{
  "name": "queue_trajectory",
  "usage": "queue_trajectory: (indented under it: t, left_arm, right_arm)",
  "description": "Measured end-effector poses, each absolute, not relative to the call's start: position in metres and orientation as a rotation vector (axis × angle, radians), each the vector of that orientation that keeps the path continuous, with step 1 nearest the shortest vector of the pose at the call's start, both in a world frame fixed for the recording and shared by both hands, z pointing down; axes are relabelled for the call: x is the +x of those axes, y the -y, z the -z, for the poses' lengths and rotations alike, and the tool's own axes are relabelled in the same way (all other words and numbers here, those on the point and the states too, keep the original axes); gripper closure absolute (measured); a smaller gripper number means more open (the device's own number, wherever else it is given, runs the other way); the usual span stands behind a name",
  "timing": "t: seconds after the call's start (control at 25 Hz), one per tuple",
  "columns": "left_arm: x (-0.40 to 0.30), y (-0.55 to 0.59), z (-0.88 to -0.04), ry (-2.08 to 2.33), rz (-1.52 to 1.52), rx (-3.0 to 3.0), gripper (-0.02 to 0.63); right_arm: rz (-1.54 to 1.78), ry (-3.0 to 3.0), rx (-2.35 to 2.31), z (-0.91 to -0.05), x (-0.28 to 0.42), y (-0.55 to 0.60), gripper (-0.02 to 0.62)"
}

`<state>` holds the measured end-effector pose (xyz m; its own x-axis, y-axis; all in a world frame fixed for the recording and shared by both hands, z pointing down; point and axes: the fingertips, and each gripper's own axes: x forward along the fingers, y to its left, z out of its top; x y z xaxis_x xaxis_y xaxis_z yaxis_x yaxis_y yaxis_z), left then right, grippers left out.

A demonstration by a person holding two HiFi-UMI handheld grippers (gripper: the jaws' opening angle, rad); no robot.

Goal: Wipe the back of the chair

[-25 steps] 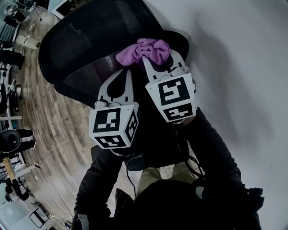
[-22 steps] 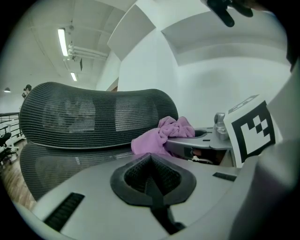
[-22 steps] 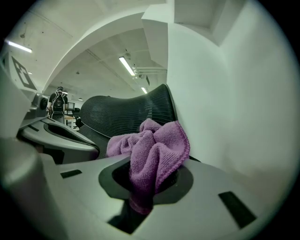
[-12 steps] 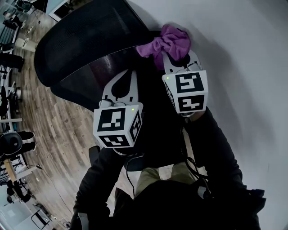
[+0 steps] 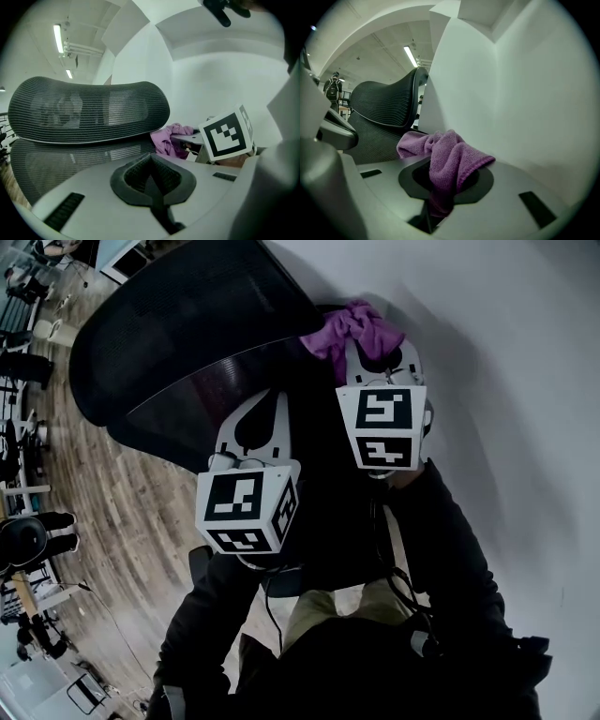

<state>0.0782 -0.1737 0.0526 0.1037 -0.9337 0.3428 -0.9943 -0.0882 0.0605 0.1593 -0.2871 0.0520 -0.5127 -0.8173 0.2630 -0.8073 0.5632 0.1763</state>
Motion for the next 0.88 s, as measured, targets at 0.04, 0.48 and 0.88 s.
queue_trajectory:
  t: [0.04,0.48,0.88]
  left_arm:
    - [0.078,0.174,-0.050,1.912,-0.302,2.108,0.606]
    - [0.047,0.140,-0.036,1.885,-0.220,2.156,0.606]
    - [0.019,0.108,-0.047,1.805,-0.143,2.217,0.606]
  right_arm:
    - [0.053,2.481,1.340,-0.051,0.160,0.289,0.528]
    - [0.073,2.388,1.315,-0.047,0.142,0.290,0.527]
    - [0.123,2.332,1.366,-0.055,0.134,0.283,0.526]
